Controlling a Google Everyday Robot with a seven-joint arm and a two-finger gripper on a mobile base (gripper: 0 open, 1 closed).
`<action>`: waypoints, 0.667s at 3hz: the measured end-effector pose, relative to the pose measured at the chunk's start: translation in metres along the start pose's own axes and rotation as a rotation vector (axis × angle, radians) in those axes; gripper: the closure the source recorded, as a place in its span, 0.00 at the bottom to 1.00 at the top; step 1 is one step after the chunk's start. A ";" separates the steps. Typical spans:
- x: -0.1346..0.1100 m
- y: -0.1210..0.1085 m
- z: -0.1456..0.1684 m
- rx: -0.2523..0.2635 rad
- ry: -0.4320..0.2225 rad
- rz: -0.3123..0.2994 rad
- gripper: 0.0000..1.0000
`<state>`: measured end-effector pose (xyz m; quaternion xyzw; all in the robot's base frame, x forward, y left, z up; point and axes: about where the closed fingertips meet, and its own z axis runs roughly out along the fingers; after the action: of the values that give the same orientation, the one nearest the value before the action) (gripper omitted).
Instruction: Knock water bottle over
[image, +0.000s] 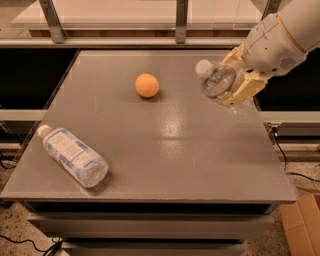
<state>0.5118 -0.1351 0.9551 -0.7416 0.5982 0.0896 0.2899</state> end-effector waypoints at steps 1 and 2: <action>-0.017 0.003 0.003 0.008 0.098 -0.062 1.00; -0.036 0.010 0.011 0.026 0.195 -0.134 1.00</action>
Offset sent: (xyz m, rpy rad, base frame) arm -0.0284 0.0583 0.0034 -0.3440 -0.1970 0.0536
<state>0.4956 -0.0997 0.9601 -0.7813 0.5738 -0.0104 0.2454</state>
